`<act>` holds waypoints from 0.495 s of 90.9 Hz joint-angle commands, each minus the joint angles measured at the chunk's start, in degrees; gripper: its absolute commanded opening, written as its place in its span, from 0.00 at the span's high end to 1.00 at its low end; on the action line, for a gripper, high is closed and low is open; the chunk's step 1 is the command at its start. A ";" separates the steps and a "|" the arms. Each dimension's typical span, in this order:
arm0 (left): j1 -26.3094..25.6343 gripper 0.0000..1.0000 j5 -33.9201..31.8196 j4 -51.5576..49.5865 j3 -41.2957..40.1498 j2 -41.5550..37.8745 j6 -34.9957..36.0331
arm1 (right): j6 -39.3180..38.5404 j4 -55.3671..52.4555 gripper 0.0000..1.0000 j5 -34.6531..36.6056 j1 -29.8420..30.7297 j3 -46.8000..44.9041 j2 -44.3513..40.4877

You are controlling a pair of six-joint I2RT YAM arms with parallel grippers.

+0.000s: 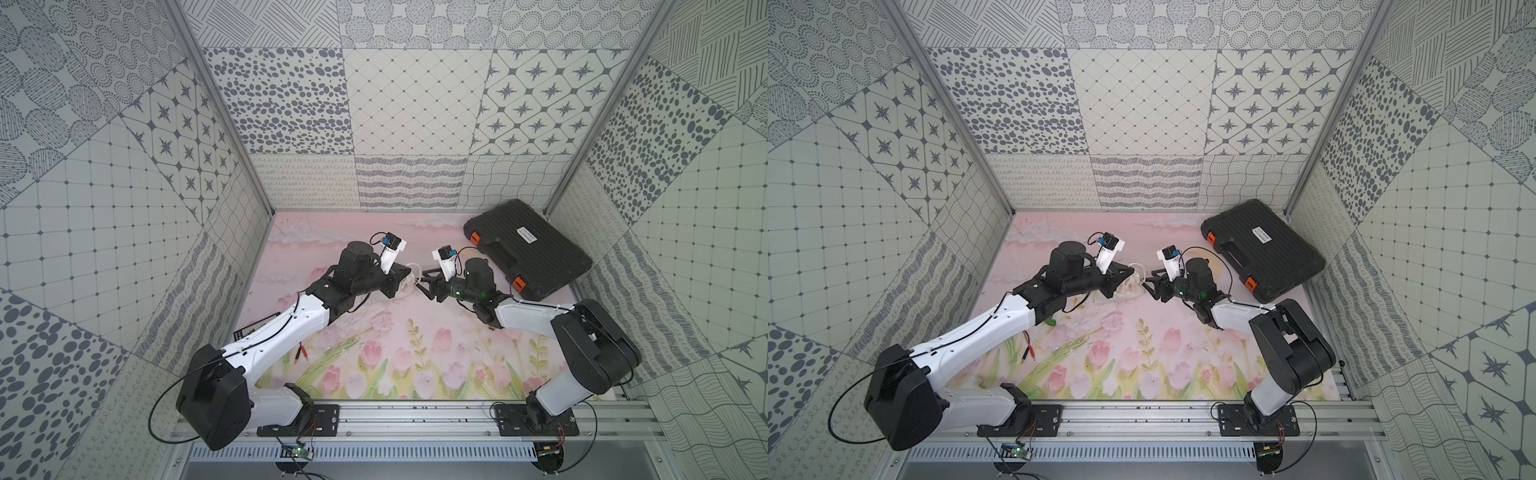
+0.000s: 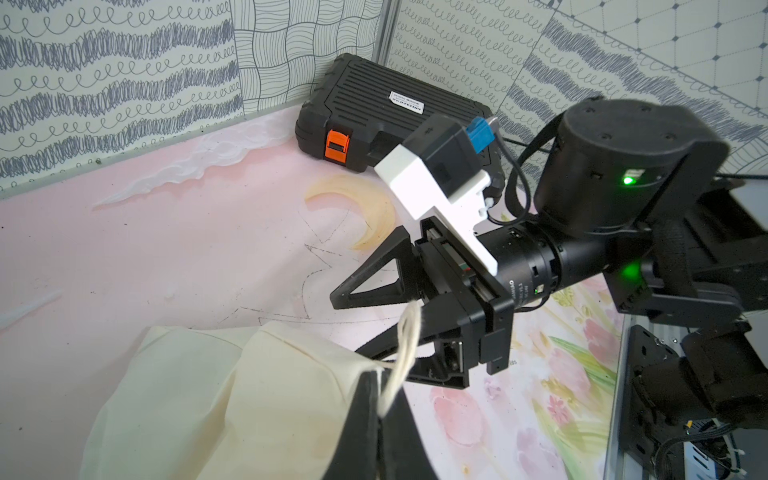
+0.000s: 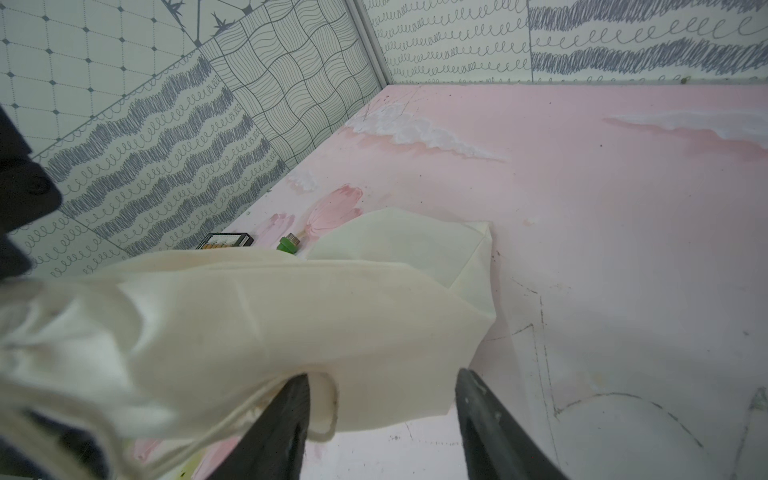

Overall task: Close the soil bag
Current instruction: Adjust the soil bag at the center of the board.

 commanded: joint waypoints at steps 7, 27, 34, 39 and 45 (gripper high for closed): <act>0.46 1.00 -0.75 0.47 0.09 -0.21 -0.52 | 0.36 3.17 0.40 -3.81 0.54 -0.16 0.24; 0.46 1.00 -0.64 0.63 -0.10 -0.26 -1.26 | -0.06 3.33 0.39 -2.42 1.88 -0.13 2.36; 0.42 1.00 0.12 0.93 -0.25 -0.31 -1.59 | -0.14 2.29 0.38 -0.15 2.39 1.48 3.55; 0.40 1.00 0.85 1.53 -0.50 -0.45 -1.89 | 0.21 1.97 0.38 1.57 2.66 2.65 4.69; 0.46 1.00 1.24 1.91 -0.77 -0.86 -2.19 | 1.01 2.35 0.38 3.55 2.86 3.68 5.95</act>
